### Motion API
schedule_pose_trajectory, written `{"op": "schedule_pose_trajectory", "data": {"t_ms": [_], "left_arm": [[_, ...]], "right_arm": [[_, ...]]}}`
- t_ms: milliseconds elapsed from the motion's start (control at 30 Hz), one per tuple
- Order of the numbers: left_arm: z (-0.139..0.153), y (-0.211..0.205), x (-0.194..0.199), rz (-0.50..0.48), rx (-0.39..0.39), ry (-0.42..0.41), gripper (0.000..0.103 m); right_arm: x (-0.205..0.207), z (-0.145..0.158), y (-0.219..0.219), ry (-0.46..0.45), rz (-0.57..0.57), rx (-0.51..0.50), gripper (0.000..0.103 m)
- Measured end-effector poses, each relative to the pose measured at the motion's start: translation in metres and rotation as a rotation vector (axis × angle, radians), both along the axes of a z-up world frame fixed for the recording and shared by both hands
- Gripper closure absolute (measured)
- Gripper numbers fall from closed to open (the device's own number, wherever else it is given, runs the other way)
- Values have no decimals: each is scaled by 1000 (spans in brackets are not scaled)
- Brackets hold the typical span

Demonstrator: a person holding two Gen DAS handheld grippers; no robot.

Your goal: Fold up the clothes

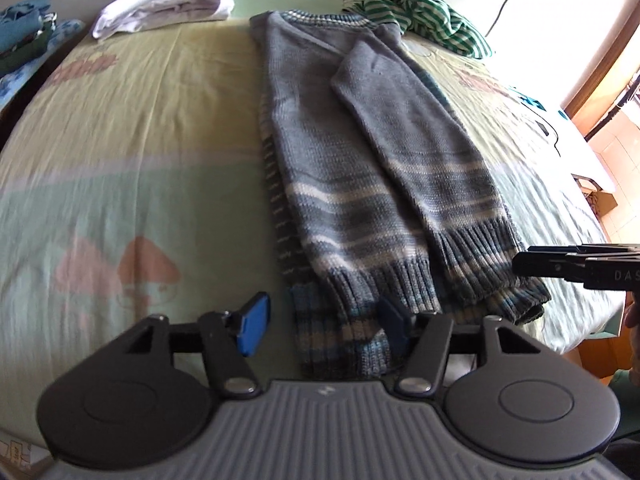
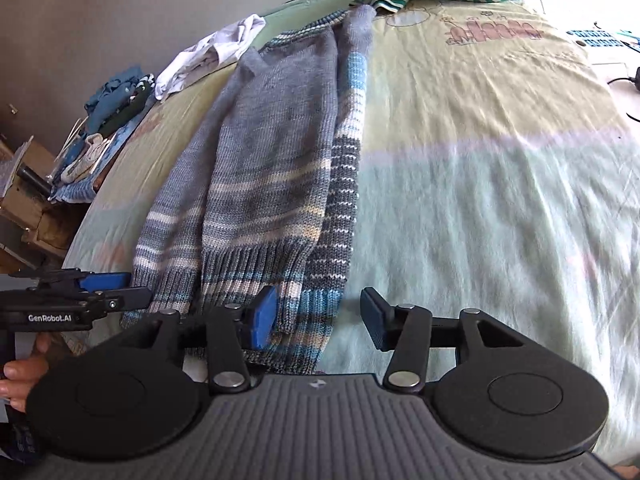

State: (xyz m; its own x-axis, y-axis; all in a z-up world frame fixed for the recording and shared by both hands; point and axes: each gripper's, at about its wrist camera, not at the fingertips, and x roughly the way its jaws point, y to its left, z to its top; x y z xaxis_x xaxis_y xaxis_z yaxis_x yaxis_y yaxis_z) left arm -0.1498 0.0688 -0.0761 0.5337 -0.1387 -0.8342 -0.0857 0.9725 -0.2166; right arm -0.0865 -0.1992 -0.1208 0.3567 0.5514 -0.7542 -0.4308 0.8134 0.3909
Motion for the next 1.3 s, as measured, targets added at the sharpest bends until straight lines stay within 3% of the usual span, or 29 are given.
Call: {"op": "schedule_pose_trajectory", "data": {"t_ms": [100, 200, 333, 433, 567, 633, 667, 833, 1033, 1167, 1300], "left_arm": [[0, -5, -1, 13, -15, -1, 51], [-1, -6, -2, 36, -36, 0, 52], [-1, -4, -1, 19, -72, 8, 64], [-1, 0, 2, 7, -112, 31, 66], [-1, 4, 6, -10, -144, 57, 85], [1, 3, 8, -23, -137, 66, 90], [3, 2, 8, -35, -124, 68, 92], [19, 8, 12, -71, -127, 73, 94], [64, 36, 24, -54, -200, -11, 94], [87, 54, 54, -42, -247, -48, 94], [92, 65, 96, -47, -233, -54, 94]], "right_arm": [[-4, -2, 7, -17, 39, -2, 64], [-8, -2, 12, -44, 53, -8, 64], [-7, -2, 11, -26, 66, -3, 64], [-11, 0, 14, -14, 110, -29, 64], [-6, 2, 17, 28, 114, -34, 65], [0, 0, 19, 51, 100, -32, 79], [4, 0, 19, 68, 93, -28, 81], [14, 6, 9, 143, 74, -1, 87], [30, 47, -10, 187, -7, 160, 89], [49, 66, -10, 193, -67, 241, 89], [78, 72, -4, 203, -139, 311, 89]]}}
